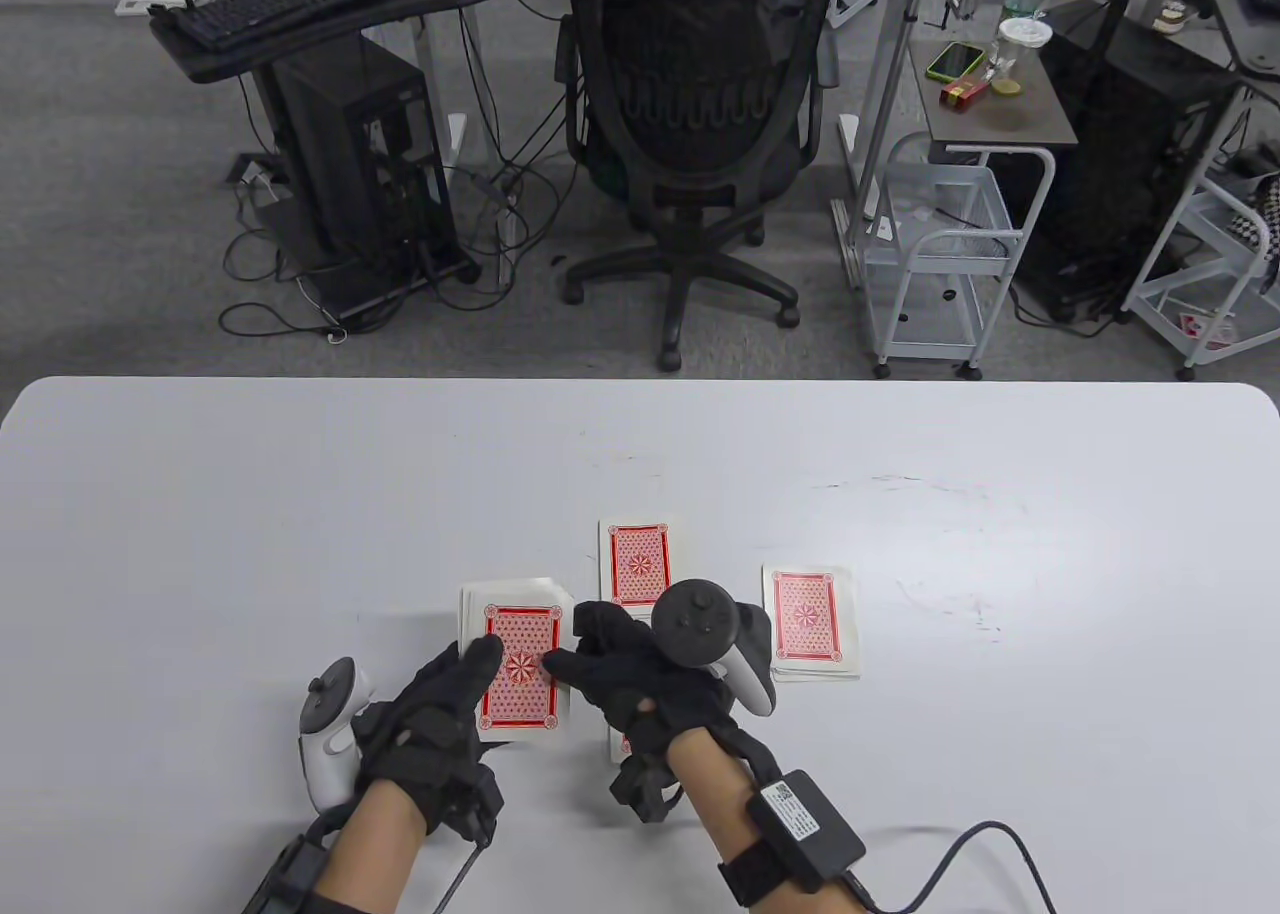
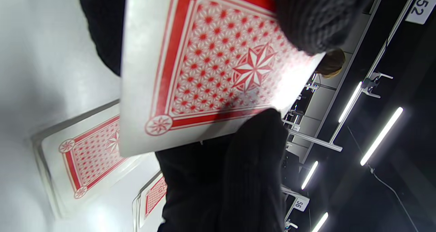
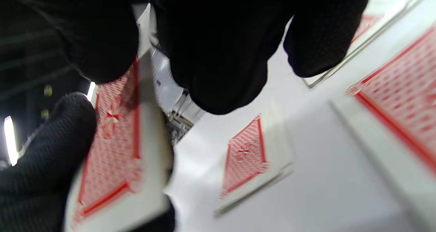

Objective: Four-player card dealing with fan arrangement

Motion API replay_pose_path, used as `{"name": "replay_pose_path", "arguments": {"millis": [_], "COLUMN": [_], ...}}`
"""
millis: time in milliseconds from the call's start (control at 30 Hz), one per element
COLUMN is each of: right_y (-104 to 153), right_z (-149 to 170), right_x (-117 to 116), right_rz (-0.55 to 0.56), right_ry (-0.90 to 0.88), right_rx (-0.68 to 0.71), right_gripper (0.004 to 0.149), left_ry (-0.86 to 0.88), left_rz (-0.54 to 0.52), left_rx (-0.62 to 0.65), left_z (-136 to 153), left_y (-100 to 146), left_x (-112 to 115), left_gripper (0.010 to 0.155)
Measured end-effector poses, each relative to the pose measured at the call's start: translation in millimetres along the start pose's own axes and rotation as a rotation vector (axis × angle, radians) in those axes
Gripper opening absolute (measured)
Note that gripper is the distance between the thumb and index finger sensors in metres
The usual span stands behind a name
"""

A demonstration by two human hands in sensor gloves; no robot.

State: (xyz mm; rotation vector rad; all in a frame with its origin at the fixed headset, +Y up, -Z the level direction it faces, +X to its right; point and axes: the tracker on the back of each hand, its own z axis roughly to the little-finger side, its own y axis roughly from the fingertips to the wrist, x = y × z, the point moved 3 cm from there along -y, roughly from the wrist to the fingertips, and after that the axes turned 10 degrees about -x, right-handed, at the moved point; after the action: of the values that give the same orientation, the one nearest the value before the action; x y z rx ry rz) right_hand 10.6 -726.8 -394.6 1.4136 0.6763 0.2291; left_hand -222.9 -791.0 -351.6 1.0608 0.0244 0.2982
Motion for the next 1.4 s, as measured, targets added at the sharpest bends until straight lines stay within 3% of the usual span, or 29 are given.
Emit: {"name": "replay_pose_path", "arguments": {"millis": [200,400,500,633,800,967,1100,1200,1300,1400], "right_y": [-2.9,-8.2,-18.8,-43.3,-80.5,-108.3,-118.2,-119.5,-115.6,-105.3], "right_z": [8.7,8.5,-1.5,-13.2,-21.0,-24.6,-23.6,-23.8,-29.6,-39.0], "right_x": [1.9,5.4,6.8,5.0,-13.8,-50.5,-74.6,-83.0,-78.2,-58.0], "right_rz": [0.008,-0.005,-0.003,-0.016,-0.030,-0.027,0.026,0.064,0.055,0.013], "right_ry": [-0.081,-0.155,-0.128,-0.075,0.102,0.425,0.810,0.976,0.944,0.652], "right_rx": [0.013,0.008,-0.001,-0.049,-0.153,-0.260,-0.345,-0.357,-0.316,-0.266], "right_gripper": [0.051,0.056,0.061,0.066,0.071,0.074,0.076,0.074,0.074,0.068], "left_ry": [-0.013,0.060,0.080,0.119,0.194,0.187,0.159,0.145,0.149,0.154], "left_rz": [0.001,0.035,-0.019,-0.188,-0.337,-0.320,-0.300,-0.290,-0.272,-0.260], "left_rx": [-0.002,-0.020,-0.009,0.018,-0.005,-0.015,-0.013,-0.013,-0.006,-0.004], "left_z": [1.3,-0.4,-7.4,-15.3,-10.1,-9.6,-11.9,-12.5,-12.9,-12.7], "left_y": [-1.0,-2.6,0.2,9.4,17.7,12.9,9.5,7.7,6.0,4.8], "left_x": [0.0,-9.8,-29.3,-72.3,-108.5,-108.7,-103.9,-99.9,-95.7,-92.1], "left_gripper": [0.046,0.047,0.047,0.047,0.047,0.047,0.047,0.047,0.047,0.047]}}
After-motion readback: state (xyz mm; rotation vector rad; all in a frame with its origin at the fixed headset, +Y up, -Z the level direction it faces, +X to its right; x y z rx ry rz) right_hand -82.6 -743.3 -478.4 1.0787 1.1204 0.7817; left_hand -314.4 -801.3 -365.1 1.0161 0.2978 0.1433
